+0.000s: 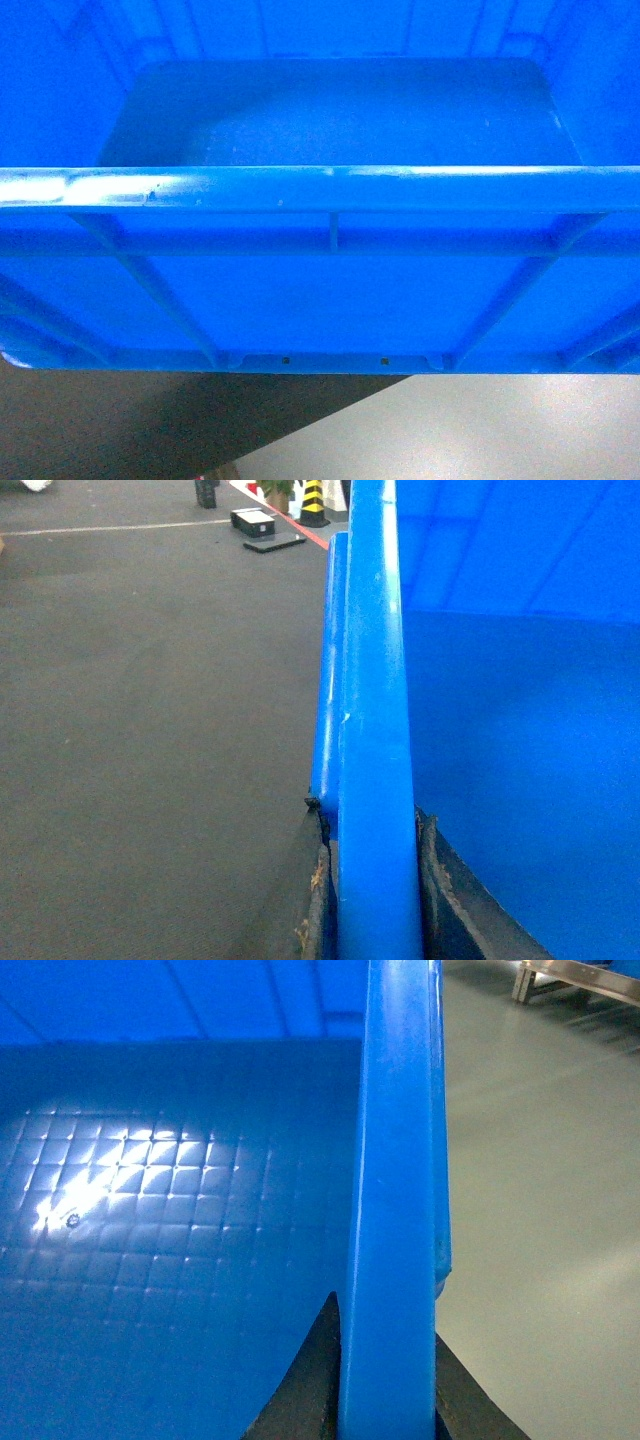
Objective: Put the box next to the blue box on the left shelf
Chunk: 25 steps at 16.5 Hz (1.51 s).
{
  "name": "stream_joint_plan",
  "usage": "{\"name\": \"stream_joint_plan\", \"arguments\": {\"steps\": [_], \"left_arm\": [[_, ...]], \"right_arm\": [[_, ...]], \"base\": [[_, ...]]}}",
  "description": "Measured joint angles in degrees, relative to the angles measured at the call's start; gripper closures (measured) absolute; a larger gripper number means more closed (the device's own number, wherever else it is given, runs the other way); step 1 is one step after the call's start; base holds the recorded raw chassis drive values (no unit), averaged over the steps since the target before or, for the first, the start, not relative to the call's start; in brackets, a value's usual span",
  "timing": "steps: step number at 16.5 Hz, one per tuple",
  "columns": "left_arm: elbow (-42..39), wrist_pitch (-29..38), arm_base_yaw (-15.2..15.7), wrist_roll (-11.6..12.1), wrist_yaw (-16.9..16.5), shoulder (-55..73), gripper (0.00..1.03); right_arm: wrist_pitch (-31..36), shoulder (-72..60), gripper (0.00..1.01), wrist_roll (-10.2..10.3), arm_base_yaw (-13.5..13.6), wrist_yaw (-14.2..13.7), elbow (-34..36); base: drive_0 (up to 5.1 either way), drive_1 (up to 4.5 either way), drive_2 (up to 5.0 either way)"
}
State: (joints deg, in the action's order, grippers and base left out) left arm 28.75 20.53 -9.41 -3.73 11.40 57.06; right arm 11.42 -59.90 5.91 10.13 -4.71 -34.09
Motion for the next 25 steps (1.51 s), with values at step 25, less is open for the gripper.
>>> {"name": "stream_joint_plan", "arguments": {"steps": [25], "left_arm": [[0.0, 0.0, 0.0, -0.3, 0.0, 0.0, 0.90]], "right_arm": [[0.0, 0.0, 0.93, 0.0, 0.0, 0.0, 0.0]], "base": [[-1.4, -1.37, -1.4]]}}
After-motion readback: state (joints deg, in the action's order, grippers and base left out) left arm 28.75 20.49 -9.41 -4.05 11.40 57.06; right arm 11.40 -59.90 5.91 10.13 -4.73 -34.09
